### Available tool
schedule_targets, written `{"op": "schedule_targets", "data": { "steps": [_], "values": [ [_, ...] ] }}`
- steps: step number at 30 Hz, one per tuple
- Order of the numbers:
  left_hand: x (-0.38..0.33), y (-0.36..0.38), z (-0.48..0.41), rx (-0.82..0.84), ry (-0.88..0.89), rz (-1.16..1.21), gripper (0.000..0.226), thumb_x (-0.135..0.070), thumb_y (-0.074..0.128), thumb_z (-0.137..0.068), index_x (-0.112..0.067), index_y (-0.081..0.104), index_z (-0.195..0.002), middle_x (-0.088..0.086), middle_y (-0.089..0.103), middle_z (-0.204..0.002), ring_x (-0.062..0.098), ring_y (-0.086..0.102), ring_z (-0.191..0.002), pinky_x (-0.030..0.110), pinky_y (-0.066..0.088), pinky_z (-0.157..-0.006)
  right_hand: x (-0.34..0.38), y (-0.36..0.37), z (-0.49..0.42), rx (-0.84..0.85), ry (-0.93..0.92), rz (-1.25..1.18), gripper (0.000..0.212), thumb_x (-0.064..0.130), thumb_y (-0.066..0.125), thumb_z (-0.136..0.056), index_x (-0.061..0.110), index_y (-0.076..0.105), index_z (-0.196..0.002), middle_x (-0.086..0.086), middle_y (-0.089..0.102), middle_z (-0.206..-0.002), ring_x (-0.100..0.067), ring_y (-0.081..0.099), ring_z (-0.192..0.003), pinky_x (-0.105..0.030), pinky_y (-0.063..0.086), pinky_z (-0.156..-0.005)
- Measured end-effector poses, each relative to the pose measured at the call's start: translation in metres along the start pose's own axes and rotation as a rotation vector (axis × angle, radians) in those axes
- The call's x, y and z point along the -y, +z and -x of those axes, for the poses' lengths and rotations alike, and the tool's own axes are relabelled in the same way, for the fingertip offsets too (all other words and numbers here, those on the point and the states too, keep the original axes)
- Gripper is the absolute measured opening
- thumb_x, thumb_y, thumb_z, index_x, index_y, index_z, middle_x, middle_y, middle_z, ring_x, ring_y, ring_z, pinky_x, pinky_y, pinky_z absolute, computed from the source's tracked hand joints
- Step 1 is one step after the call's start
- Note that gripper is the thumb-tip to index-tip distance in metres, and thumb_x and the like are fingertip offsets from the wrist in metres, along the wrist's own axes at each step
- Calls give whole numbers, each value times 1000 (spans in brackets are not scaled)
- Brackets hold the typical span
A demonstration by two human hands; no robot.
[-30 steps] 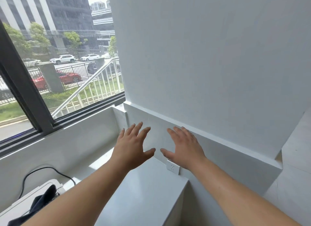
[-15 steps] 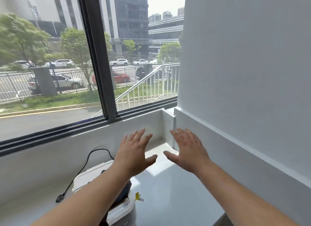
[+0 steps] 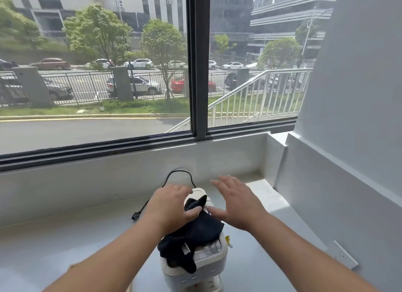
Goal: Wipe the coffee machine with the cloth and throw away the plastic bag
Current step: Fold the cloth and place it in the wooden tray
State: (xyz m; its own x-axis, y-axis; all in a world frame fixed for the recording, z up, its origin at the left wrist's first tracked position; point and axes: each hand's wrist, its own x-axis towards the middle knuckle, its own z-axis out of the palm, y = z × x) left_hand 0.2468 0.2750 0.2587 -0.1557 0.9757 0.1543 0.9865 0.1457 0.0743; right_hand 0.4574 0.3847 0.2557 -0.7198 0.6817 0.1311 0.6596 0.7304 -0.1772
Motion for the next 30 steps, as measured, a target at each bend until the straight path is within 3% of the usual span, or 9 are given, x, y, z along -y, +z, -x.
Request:
{"op": "schedule_targets", "data": {
  "steps": [8,12,18,22,25,27,30],
  "values": [
    [46,24,19,140,-44,38,69,-86,39,-73,-36,65,-113,-14,68,-108,14,59,-106,33,46,-84,38,29,-28,76,-155,-2,76,70,50,-86,31,43,-152,3,44,-157,-19,36,-145,-36,30,-120],
    [60,37,21,157,-12,91,54,-76,41,-79,-34,63,-105,-14,66,-102,14,59,-101,31,46,-81,51,36,-39,141,-181,21,58,58,52,-92,31,53,-143,6,53,-142,-19,45,-134,-36,36,-112],
    [70,38,9,98,39,179,34,-58,43,-89,-29,60,-93,-10,68,-94,16,60,-93,33,47,-75,65,39,-51,84,-213,39,32,42,50,-98,25,72,-114,3,65,-112,-22,53,-112,-37,42,-101],
    [78,32,-1,64,55,225,38,-59,40,-89,-30,62,-99,-11,69,-96,17,62,-93,36,50,-73,73,32,-60,-28,-208,11,28,35,51,-99,20,73,-105,1,68,-101,-24,56,-102,-37,44,-95],
    [86,27,-6,19,39,350,42,-66,45,-84,-40,59,-114,-19,68,-102,6,62,-95,29,46,-72,79,22,-64,-101,-170,-54,24,35,52,-100,19,70,-100,2,66,-95,-23,56,-96,-36,45,-91],
    [89,21,-9,2,38,441,45,-67,53,-81,-47,55,-121,-25,65,-105,-3,58,-98,25,48,-79,84,13,-67,-131,-161,-71,23,36,52,-101,19,68,-99,2,66,-94,-22,56,-94,-36,46,-89],
    [89,7,-16,-41,85,497,21,-60,58,-80,-46,53,-95,-25,61,-91,-2,54,-90,25,44,-75,94,-3,-71,-173,-114,-176,19,38,52,-100,23,61,-96,4,67,-90,-21,59,-87,-40,49,-81]
  ]
}}
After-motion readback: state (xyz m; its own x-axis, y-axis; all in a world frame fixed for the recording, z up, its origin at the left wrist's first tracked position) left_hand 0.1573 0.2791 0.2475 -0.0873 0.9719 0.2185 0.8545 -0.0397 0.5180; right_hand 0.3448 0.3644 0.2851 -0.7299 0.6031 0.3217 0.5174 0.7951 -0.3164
